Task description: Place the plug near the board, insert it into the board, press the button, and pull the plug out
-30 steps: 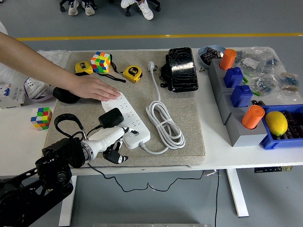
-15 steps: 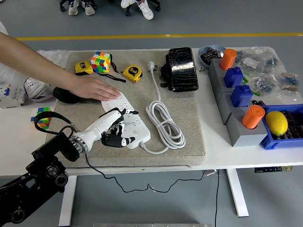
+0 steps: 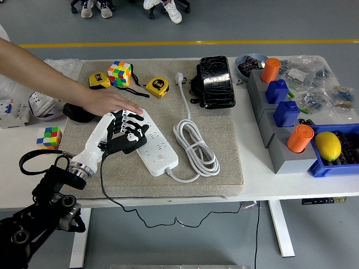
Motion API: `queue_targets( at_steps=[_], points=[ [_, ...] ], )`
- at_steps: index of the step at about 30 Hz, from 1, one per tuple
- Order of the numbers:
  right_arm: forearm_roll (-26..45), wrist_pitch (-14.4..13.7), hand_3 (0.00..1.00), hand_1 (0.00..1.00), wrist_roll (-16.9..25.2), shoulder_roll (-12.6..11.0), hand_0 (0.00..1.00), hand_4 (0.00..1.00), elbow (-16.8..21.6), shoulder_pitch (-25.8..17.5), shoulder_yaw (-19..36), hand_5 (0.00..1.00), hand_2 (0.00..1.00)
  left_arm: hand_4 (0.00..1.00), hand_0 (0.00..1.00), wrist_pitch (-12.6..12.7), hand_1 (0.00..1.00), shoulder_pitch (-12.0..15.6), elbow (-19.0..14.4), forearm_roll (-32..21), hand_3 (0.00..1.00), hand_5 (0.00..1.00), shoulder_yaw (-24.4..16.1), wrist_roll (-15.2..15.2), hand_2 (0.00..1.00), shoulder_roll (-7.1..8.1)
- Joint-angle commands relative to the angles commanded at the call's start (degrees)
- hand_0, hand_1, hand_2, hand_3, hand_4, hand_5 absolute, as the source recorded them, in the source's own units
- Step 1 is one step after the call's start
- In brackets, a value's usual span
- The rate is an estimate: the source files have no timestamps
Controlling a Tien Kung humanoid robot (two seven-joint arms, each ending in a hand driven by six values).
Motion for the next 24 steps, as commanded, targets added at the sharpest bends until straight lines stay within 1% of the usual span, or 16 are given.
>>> queue_targets(
  at_steps=[3,4,21,22,24],
  points=[
    [0.0,0.0,0.504,0.574,0.0,0.0,0.548,0.809,0.0,0.0,0.0,0.358,0.524,0.806,0.423,0.0,0.518,0.0,0.0,0.3,0.502,0.301,0.0,0.3,0.523,0.11],
    [0.0,0.0,0.504,0.574,0.0,0.0,0.548,0.810,0.0,0.0,0.1,0.358,0.524,0.800,0.438,0.0,0.520,0.0,0.0,0.3,0.512,0.291,0.0,0.4,0.520,0.14],
    [-0.1,0.0,0.504,0.574,0.1,-0.2,0.548,0.810,0.0,-0.1,0.0,0.359,0.525,0.802,0.440,-0.2,0.520,0.1,-0.4,0.8,0.517,0.289,-0.2,1.0,0.522,0.12],
    [0.0,0.0,0.504,0.572,0.1,-0.2,0.548,0.811,0.0,-0.1,0.0,0.358,0.525,0.806,0.293,-0.3,0.346,0.2,-0.4,0.9,0.538,0.284,-0.3,1.1,0.451,0.13],
    [0.0,0.1,0.504,0.572,0.1,-0.2,0.548,0.811,0.0,-0.1,-0.1,0.358,0.525,0.806,0.293,-1.4,0.346,0.3,-1.0,2.5,0.538,0.284,-0.8,2.2,0.451,0.20]
  ],
)
